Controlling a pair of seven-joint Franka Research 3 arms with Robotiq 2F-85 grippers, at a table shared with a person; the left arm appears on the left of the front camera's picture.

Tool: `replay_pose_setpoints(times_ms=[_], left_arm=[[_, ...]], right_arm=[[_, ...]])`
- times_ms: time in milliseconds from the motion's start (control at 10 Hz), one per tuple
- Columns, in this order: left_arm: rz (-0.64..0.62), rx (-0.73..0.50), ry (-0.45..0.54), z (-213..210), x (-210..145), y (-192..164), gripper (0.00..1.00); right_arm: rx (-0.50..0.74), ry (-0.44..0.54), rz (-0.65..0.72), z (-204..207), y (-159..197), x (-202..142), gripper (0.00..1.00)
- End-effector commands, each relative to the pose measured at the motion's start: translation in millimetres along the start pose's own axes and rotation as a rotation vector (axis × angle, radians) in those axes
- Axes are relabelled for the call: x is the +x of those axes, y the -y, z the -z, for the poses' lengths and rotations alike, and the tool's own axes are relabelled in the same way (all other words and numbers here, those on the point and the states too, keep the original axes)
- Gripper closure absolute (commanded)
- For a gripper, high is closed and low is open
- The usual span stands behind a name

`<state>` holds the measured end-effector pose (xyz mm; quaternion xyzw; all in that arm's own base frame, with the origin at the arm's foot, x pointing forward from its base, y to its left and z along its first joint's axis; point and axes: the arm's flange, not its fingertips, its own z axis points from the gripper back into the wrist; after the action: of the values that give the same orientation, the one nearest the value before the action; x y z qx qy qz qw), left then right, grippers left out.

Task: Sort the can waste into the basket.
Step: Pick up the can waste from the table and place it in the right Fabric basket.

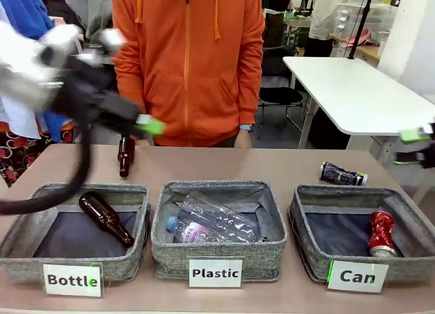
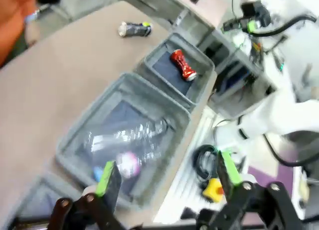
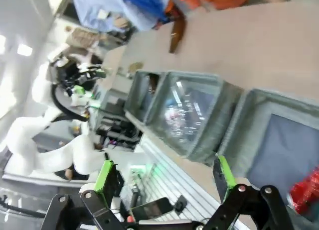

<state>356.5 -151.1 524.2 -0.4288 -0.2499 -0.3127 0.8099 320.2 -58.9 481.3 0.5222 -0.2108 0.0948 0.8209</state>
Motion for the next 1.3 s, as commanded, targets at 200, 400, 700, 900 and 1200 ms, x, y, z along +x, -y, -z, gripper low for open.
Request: replay_pose_setpoints(times_ms=[200, 400, 700, 900, 1200], left_arm=[[-0.363, -0.233, 0.47, -124.8, -108.4, -63.4, 0.0], [-0.481, -0.201, 0.593, -143.6, -154.1, -95.5, 0.0], [-0.462, -0.205, 0.526, -182.3, -107.4, -105.6, 0.0], [-0.462, -0.205, 0.526, -182.3, -107.4, -105.6, 0.0], [-0.462, -0.205, 0.526, -182.3, -107.4, -105.6, 0.0]], right_arm=[[0.201, -0.151, 0.312, 68.9, 30.7, -0.3, 0.0], [0.229, -0.127, 0.37, 64.4, 45.1, -0.8, 0.0], [0.214, -0.173, 0.322, 76.8, 50.4, -10.9, 0.0], [0.214, -0.173, 0.322, 76.8, 50.4, -10.9, 0.0], [0.214, -0.173, 0.322, 76.8, 50.4, -10.9, 0.0]])
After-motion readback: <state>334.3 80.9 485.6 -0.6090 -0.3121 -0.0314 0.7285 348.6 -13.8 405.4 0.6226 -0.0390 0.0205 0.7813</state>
